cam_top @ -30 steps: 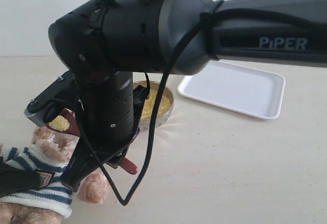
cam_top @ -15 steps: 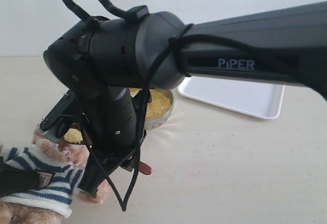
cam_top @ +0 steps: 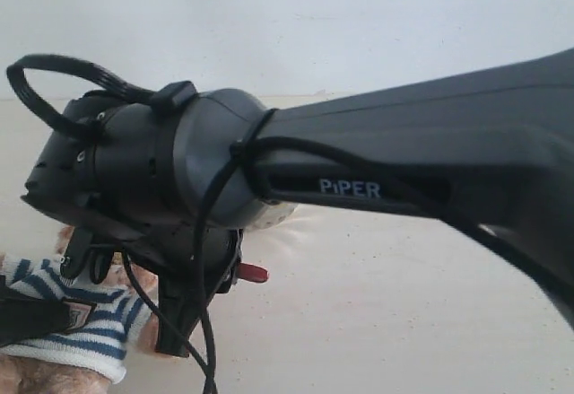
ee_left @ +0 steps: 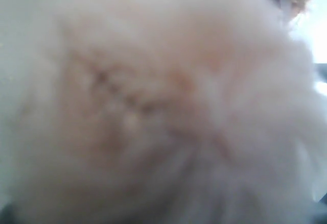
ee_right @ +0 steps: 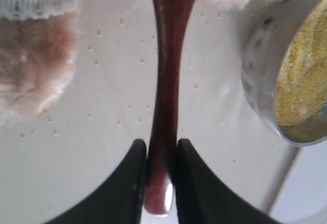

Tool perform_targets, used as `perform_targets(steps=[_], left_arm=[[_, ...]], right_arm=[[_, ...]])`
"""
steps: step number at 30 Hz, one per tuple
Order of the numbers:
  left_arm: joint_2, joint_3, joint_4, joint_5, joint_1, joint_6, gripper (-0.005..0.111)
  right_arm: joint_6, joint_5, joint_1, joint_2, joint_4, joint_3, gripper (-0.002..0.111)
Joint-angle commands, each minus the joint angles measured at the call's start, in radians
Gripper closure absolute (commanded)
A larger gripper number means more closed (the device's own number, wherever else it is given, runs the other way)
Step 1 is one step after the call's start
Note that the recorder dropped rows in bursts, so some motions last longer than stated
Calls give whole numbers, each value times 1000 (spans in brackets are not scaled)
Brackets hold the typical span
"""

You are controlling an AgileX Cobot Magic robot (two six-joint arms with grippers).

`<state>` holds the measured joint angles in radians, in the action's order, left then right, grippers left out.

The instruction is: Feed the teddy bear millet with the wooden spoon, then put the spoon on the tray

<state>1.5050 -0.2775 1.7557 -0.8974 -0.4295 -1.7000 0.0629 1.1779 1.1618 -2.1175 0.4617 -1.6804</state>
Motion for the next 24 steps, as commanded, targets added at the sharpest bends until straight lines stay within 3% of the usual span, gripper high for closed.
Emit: perform_targets(steps=[1, 19, 24], left_arm=[[-9, 4, -11, -20, -3, 4, 101], [-9, 4, -11, -20, -3, 4, 101], [-9, 4, -11, -20, -3, 4, 101]], right_arm=[[-38, -16, 7, 0, 77, -5, 107], [-197, 43, 136, -66, 492, -5, 107], [-231, 43, 162, -68, 512, -5, 107]])
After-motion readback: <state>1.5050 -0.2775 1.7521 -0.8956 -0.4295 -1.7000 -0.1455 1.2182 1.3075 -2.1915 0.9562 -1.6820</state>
